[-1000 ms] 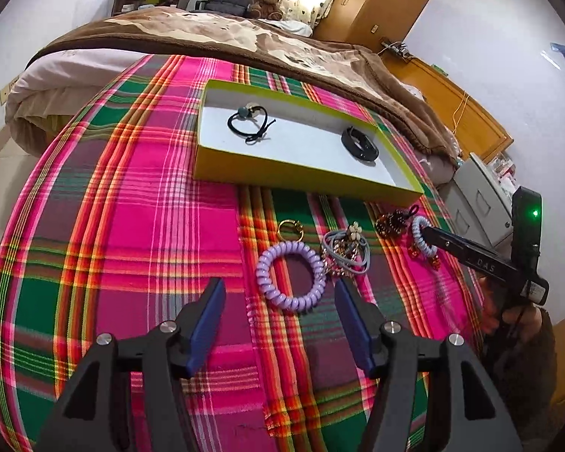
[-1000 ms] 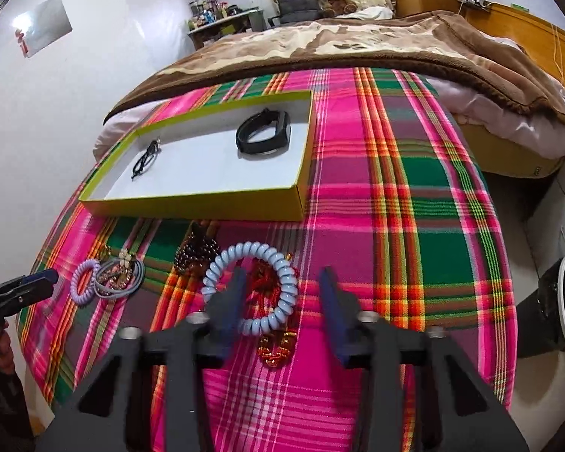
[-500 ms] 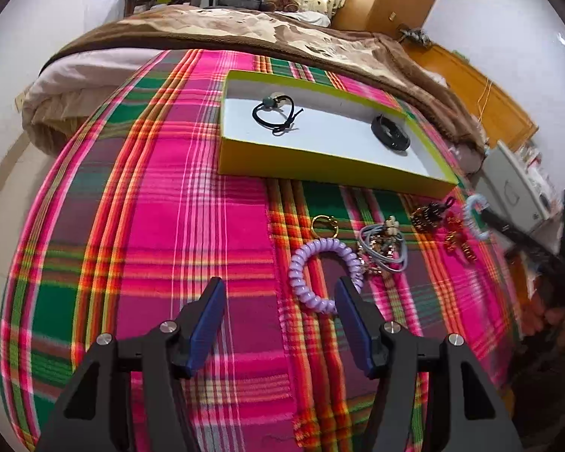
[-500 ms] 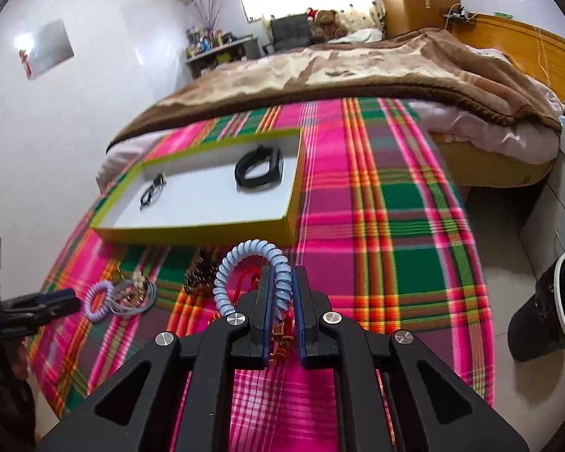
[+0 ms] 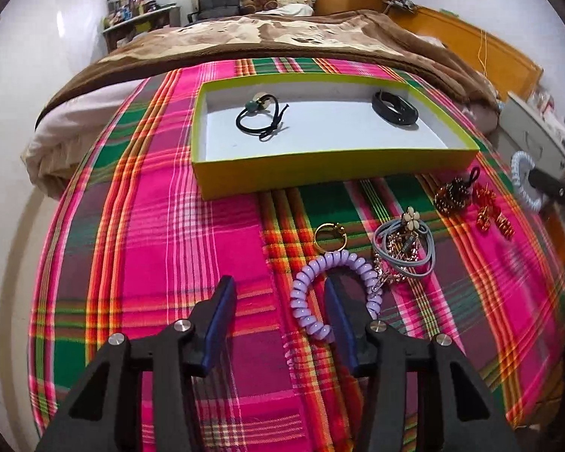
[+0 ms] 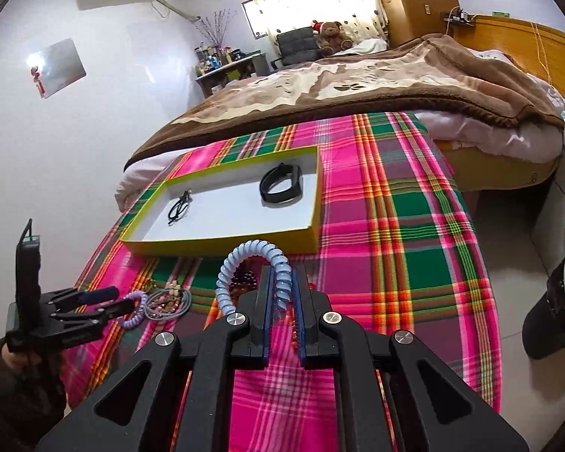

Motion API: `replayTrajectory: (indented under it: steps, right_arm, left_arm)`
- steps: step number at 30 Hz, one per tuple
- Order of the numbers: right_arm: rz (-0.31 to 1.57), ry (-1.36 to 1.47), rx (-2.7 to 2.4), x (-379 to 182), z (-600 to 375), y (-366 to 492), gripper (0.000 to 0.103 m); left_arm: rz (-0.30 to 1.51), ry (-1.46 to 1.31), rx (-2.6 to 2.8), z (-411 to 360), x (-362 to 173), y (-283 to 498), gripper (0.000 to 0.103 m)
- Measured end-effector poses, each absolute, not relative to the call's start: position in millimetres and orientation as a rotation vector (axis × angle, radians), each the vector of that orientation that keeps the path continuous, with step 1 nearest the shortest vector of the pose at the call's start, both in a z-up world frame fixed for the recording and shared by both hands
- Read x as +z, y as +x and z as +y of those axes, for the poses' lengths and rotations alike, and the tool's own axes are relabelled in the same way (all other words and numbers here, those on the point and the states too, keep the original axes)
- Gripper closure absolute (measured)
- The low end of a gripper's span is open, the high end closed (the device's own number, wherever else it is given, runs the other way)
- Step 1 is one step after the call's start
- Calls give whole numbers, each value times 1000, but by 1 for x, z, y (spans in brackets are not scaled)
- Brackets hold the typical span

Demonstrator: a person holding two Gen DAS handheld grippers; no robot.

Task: Organize jewelry
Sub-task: 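Grasp the lavender coiled hair tie with the left tool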

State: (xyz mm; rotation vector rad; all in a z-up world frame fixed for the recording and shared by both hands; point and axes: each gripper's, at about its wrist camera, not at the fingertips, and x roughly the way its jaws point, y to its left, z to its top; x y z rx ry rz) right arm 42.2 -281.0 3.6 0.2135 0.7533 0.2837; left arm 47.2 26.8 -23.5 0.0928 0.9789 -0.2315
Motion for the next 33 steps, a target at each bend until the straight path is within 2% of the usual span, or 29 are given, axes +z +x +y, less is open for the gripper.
replayTrajectory:
  steps: [3,4,5,7,10,11,33]
  right_arm:
    - [757,212,289,3,-276,42,93]
    - [757,211,290,2,-275,42,93]
    - [759,213,292,2,-273,42,93]
    - [764,215,295,0,-272,41,93]
    - [766,216,296,-1,-270,40,93]
    - [768,216,295,-1,-270,40,93]
    - [750,215,288,6,-264,36,93]
  left_arm:
    - [976,116,-239,24,-23,47,58]
    - [974,123,-242,24,-23,47,63]
    - [971,131,-251,22,-22,46,72]
    - [965,137,-267,20,-21,45,79]
    - [955,147,-274,16,-22,45,84]
    - [955,137,-275,17,-21,45,93]
    - [886,-37,-293,46,5,34,93]
